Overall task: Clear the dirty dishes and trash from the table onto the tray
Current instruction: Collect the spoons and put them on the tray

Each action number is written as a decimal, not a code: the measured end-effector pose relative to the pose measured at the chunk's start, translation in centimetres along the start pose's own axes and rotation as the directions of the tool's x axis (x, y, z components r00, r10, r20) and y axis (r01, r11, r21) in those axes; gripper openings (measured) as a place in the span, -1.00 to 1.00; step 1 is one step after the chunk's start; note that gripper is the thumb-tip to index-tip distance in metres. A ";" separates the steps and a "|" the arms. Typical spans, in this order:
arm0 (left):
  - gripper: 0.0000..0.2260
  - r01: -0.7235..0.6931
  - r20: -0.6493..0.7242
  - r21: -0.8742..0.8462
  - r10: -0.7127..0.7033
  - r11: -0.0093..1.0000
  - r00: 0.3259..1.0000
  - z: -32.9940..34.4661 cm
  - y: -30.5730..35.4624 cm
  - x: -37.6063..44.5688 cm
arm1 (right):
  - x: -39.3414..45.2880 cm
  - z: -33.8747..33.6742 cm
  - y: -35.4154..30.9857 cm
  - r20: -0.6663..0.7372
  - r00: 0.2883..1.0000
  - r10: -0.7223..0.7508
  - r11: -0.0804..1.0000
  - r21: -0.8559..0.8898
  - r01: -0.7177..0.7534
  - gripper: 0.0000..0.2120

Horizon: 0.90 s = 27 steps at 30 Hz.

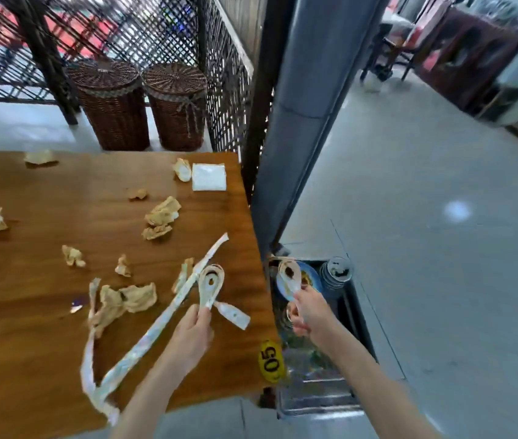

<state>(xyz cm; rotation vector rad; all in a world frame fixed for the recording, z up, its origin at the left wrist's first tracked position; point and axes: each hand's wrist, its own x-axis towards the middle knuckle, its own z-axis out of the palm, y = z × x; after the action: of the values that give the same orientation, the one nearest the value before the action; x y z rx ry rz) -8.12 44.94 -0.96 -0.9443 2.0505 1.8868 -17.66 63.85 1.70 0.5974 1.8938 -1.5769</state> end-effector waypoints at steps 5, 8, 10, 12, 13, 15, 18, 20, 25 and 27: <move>-0.75 0.037 0.064 -0.070 -0.032 0.997 0.997 9.2 -0.4 -2.1 | 0.1 -8.1 2.8 0.017 0.999 -0.036 0.999 -0.022 0.037 -0.83; -0.75 0.027 0.103 -0.070 -0.020 0.997 0.994 13.6 -0.6 -2.8 | -0.2 -12.2 4.7 0.005 1.000 -0.027 0.997 -0.067 0.027 -0.90; -0.76 0.025 0.131 -0.033 -0.021 0.999 0.991 16.3 -0.8 -2.9 | -0.1 -14.4 6.3 -0.026 1.000 -0.017 0.997 -0.073 0.015 -0.92; -0.76 -0.016 0.178 0.011 0.013 1.000 0.984 18.8 -1.2 -2.7 | 0.5 -16.1 7.7 -0.063 0.998 -0.012 0.999 -0.041 0.009 -0.92; -0.76 -0.035 0.198 0.029 0.029 0.999 0.980 20.1 -1.6 -2.6 | 0.9 -17.0 8.4 -0.084 0.996 -0.008 1.000 -0.028 0.005 -0.90; -0.75 -0.044 0.217 0.045 0.034 0.998 0.975 22.4 -2.6 -2.3 | 2.0 -18.5 9.8 -0.131 0.991 0.010 1.000 0.019 -0.007 -0.87; -0.74 -0.018 0.219 0.079 0.000 0.997 0.976 25.3 -4.8 -1.9 | 3.8 -20.4 12.1 -0.191 0.980 0.051 0.996 0.086 -0.035 -0.89; -0.74 0.011 0.220 0.094 -0.032 0.995 0.975 27.3 -6.1 -1.2 | 5.6 -21.7 13.3 -0.230 0.970 0.074 0.991 0.123 -0.047 -0.93; -0.76 0.126 0.154 0.065 -0.134 0.990 0.979 31.7 -9.2 1.9 | 11.8 -24.2 16.4 -0.274 0.949 0.159 0.979 0.165 -0.117 -0.93; -0.78 0.163 0.091 0.048 -0.167 0.985 0.982 33.5 -10.3 3.8 | 14.9 -25.1 17.4 -0.243 0.954 0.178 0.977 0.158 -0.142 -0.92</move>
<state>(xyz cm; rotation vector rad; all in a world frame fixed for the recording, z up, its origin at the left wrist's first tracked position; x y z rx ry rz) -14.21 75.71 -17.04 -0.9631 1.8869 1.7638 -20.65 91.34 -18.04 1.0338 1.8707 -1.5963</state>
